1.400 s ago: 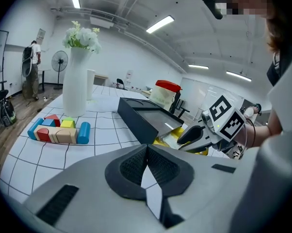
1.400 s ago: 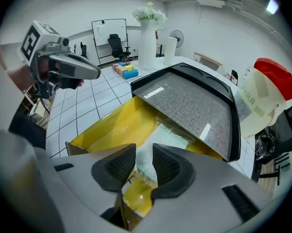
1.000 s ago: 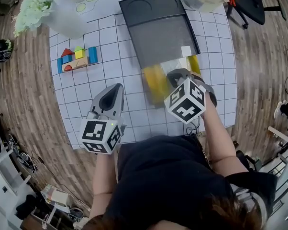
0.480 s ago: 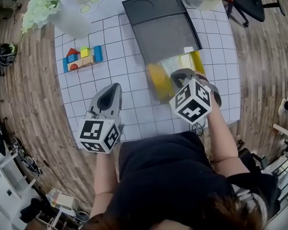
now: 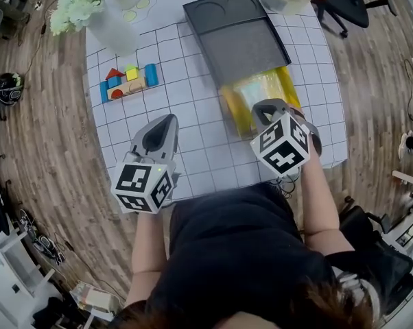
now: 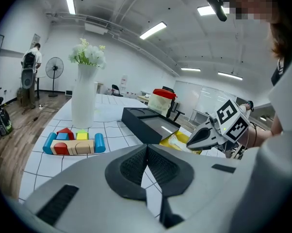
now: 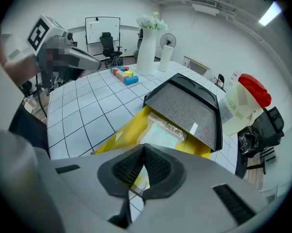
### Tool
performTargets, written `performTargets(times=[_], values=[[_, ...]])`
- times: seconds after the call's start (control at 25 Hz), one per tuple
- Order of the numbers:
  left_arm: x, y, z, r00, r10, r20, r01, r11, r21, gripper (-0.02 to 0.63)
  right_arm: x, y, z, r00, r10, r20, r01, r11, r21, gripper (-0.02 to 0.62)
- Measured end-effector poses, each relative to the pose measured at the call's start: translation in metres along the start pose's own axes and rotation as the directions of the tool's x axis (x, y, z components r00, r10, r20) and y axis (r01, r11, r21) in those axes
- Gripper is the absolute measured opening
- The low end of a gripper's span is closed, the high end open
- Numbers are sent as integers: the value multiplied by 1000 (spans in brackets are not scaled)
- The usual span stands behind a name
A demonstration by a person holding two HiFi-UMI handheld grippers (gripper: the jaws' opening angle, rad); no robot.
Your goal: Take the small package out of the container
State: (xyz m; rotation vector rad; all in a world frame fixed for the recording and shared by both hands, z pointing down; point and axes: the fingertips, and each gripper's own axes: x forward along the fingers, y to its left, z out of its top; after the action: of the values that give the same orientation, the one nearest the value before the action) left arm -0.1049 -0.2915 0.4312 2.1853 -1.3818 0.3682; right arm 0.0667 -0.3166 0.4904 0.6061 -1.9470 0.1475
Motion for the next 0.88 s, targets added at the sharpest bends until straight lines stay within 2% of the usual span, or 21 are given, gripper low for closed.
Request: performTargets(times=[0.28,0.6,0.88], values=[[-24,18,5,999,26,28,-26,1000,4,26,-17,9,10,998,-62,28,61,998,30,15],[-48,29,4,997,40,59,-41,999,7,26,-42,19,28,985,-139,105,131,988,84,15],[-61,29,2,997,29,73,-30,999,15,26,-60,31,37,972,-173,161,155,981,119,15]])
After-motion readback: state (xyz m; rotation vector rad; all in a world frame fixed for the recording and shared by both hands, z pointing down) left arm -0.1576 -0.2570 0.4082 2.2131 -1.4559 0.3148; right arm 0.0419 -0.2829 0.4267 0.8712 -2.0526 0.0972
